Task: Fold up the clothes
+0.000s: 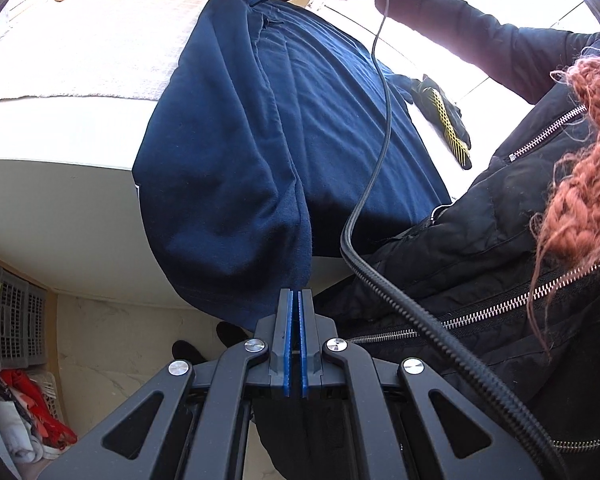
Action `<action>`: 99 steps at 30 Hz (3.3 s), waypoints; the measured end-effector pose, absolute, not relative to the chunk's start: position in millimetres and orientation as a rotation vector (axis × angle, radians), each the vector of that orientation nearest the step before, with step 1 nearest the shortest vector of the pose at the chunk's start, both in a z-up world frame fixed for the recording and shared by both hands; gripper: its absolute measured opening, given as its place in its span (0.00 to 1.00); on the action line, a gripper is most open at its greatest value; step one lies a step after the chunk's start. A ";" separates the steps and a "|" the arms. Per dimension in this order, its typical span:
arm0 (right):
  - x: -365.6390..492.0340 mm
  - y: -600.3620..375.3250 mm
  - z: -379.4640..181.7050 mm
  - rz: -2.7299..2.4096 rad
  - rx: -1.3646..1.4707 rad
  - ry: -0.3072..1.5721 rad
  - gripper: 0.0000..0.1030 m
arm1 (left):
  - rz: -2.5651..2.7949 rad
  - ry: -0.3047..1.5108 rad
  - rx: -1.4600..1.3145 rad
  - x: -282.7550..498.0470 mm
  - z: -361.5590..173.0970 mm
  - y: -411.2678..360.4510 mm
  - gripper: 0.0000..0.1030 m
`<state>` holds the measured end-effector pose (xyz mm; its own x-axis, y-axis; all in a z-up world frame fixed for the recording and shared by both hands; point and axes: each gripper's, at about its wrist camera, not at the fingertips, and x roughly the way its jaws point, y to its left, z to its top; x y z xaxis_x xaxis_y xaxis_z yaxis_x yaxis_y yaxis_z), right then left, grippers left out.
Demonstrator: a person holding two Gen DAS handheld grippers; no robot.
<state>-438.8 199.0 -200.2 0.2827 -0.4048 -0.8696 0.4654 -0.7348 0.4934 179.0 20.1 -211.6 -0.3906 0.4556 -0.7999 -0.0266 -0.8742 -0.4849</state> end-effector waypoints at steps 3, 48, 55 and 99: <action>-435.0 197.2 -204.5 -1.552 1.832 0.047 0.31 | 2.326 -0.569 -1.536 176.3 -212.7 21.9 0.02; -339.3 222.9 -125.4 -1.782 1.617 0.504 0.40 | 2.368 -0.378 -1.542 160.5 -291.5 -37.5 0.36; -303.8 231.5 -139.7 -1.766 1.657 0.572 0.40 | 2.274 -0.392 -1.393 131.6 -308.9 -49.9 0.36; -509.8 177.5 -163.7 -2.117 1.613 0.285 0.03 | 2.333 -0.622 -1.632 194.3 -256.5 -84.4 0.28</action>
<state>-509.8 177.5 -163.7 -0.2064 -0.2332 -0.9503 0.4759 -0.8725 0.1108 194.3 -84.5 -256.5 -0.3556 0.4162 -0.8369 0.0555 -0.8844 -0.4634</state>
